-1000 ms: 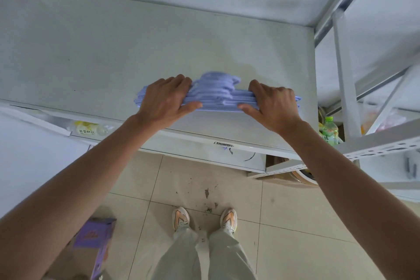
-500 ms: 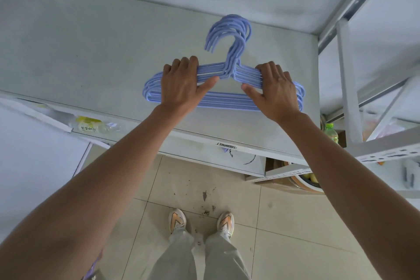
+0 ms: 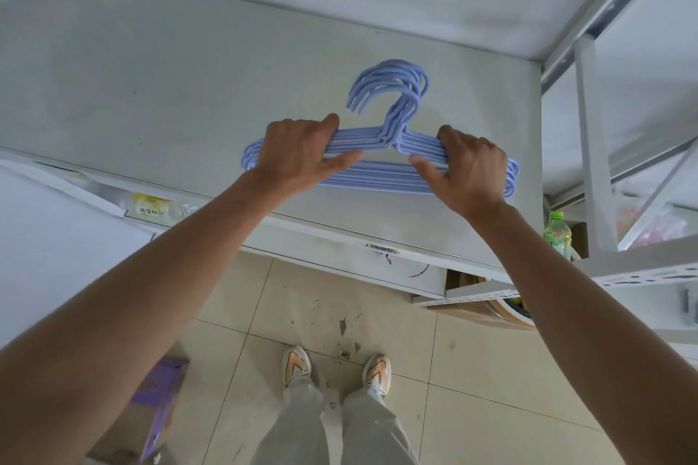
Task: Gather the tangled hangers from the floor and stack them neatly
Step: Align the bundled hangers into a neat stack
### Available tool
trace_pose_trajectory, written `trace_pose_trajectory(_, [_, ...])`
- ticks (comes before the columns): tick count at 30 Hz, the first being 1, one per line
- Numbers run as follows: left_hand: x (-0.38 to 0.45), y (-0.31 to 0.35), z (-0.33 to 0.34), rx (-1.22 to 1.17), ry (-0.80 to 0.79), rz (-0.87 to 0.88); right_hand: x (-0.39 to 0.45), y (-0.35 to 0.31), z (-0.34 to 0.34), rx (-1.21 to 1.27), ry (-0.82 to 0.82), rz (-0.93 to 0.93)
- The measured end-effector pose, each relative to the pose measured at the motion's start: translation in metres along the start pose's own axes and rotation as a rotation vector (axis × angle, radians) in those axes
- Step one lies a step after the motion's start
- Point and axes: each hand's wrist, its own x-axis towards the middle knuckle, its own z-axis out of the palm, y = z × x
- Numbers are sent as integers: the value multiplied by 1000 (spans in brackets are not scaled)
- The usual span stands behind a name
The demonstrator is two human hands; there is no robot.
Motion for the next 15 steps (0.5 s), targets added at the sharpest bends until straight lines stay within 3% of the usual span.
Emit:
trace_pose_trajectory(8, [0, -10, -11, 62, -73, -23, 16, -1, -5, -26, -73, -70])
trace_pose_trajectory(15, [-24, -79, -64, 41, -147, -378, 101, -78, -11, 61, -220, -206])
